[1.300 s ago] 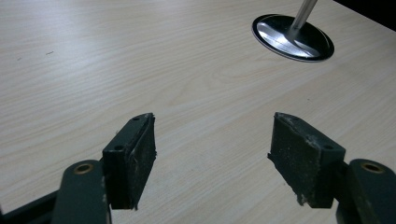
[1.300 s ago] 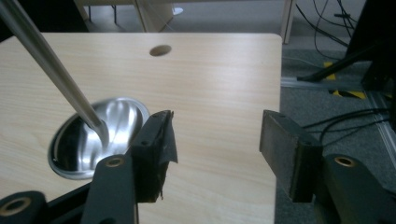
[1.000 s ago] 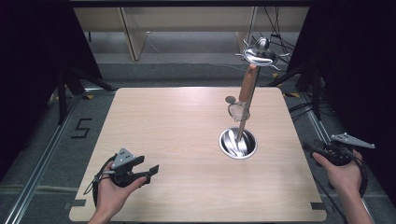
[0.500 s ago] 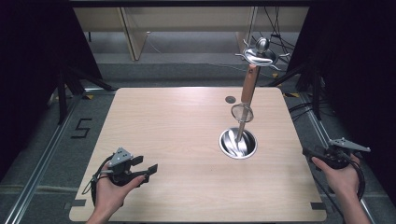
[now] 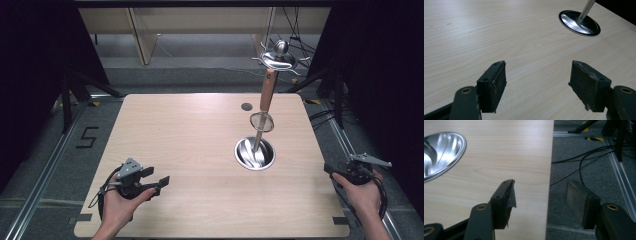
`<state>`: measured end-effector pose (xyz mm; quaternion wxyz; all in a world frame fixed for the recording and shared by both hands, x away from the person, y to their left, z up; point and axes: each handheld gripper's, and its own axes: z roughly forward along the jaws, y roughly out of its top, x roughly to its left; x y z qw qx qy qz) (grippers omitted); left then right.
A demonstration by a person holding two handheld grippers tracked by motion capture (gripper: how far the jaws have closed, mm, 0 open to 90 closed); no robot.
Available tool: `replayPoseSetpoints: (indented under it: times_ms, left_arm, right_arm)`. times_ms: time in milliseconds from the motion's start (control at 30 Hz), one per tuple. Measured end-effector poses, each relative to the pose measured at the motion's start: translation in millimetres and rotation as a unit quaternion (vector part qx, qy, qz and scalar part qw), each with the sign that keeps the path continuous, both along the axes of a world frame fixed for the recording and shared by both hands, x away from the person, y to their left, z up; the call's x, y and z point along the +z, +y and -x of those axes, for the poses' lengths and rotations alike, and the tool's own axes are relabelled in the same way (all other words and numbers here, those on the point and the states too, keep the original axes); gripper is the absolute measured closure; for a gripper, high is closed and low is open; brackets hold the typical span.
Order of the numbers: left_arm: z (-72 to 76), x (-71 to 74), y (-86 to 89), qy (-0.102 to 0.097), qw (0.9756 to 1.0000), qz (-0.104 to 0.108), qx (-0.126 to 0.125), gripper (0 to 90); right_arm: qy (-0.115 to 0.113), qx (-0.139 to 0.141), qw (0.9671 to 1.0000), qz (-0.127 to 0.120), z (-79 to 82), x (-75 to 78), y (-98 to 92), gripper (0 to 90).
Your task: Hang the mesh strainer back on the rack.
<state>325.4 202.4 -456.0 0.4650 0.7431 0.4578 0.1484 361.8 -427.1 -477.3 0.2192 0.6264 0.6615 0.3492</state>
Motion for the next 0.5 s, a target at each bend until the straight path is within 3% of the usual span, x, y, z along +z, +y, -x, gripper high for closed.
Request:
replayPoseSetpoints:
  times_ms: [33, 133, 200, 233, 267, 433, 500]
  left_arm:
    - [-0.1, -0.8, -0.5, 0.004, 1.0, 0.001, 0.001, 28.4]
    - [-0.4, -3.2, -1.7, 0.011, 0.9999, -0.001, -0.002, 28.2]
    - [-1.1, -4.4, -2.1, 0.013, 0.9999, -0.003, -0.006, 28.0]
    - [-1.0, -4.9, -2.7, 0.015, 0.9999, -0.005, -0.002, 28.0]
    - [-1.4, -5.7, -2.5, 0.019, 0.9998, -0.003, -0.006, 27.9]
    - [-1.6, -7.8, -5.9, 0.024, 0.9997, 0.006, -0.005, 27.7]
    - [-2.3, -8.3, -5.1, 0.023, 0.9996, -0.005, -0.014, 27.7]
  right_arm:
    - [-0.001, 0.025, 0.9996, 0.015, -1.5, -0.6, -4.4, 41.1]
    - [0.0, -0.001, 1.0, 0.006, -0.2, -1.3, -1.1, 40.9]
    - [0.002, -0.002, 1.0, 0.006, 1.0, -1.4, -2.9, 40.9]
    - [-0.002, 0.021, 0.9996, 0.02, -0.1, -1.7, -7.4, 40.9]
    - [0.004, -0.006, 1.0, 0.003, 2.1, -2.0, -2.7, 40.9]
    - [0.01, -0.002, 0.9999, 0.001, 3.3, -2.3, -0.9, 40.9]
    - [0.001, 0.013, 0.9999, 0.01, 2.3, -2.9, -3.1, 40.9]
